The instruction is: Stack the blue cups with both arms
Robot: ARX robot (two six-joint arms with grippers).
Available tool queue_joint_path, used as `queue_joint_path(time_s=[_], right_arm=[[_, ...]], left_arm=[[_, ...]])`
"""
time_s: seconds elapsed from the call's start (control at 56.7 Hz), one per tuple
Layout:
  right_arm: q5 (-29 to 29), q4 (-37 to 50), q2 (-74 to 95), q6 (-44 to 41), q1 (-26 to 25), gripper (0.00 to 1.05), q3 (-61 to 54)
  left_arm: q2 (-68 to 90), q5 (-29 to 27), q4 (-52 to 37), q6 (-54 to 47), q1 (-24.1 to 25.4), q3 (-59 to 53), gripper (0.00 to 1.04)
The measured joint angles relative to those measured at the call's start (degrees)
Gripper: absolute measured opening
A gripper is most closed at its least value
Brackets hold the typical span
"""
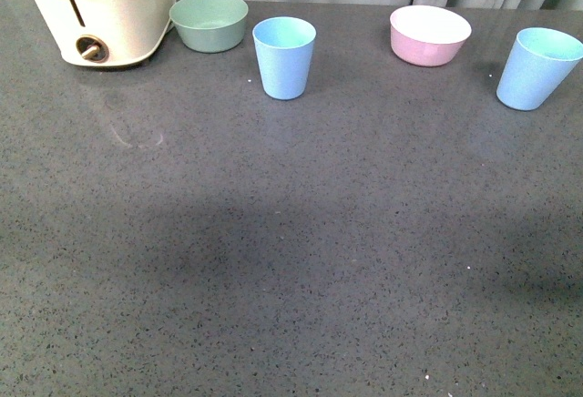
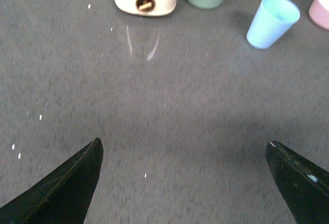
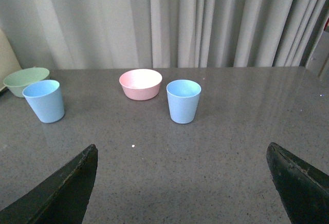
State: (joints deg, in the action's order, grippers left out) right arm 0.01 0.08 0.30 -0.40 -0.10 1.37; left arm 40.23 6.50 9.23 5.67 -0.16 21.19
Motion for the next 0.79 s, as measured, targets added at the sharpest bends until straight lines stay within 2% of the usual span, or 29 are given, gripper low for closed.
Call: queue_joint_path(time_s=[0.141,0.265,0.511,0.794], right_arm=[[0.0,0.0,0.0,0.0,0.0,0.96,0.0],[0.0,0.0,0.0,0.0,0.0,0.96,0.0],[0.0,0.0,0.0,0.0,0.0,0.96,0.0],[0.0,0.0,0.0,0.0,0.0,0.96,0.0]], left_arm=[[17.5,-0.6,-8.6,0.6,-0.4,9.4,0.96],[31.6,-1.6,-10.4,2.1,-2.2,19.2,0.96],[56.9,-5.1,-5.4,4.5,-8.1,41.3,0.96],[71.2,-8.3,1.5,6.9,-11.7,59.0,0.96]])
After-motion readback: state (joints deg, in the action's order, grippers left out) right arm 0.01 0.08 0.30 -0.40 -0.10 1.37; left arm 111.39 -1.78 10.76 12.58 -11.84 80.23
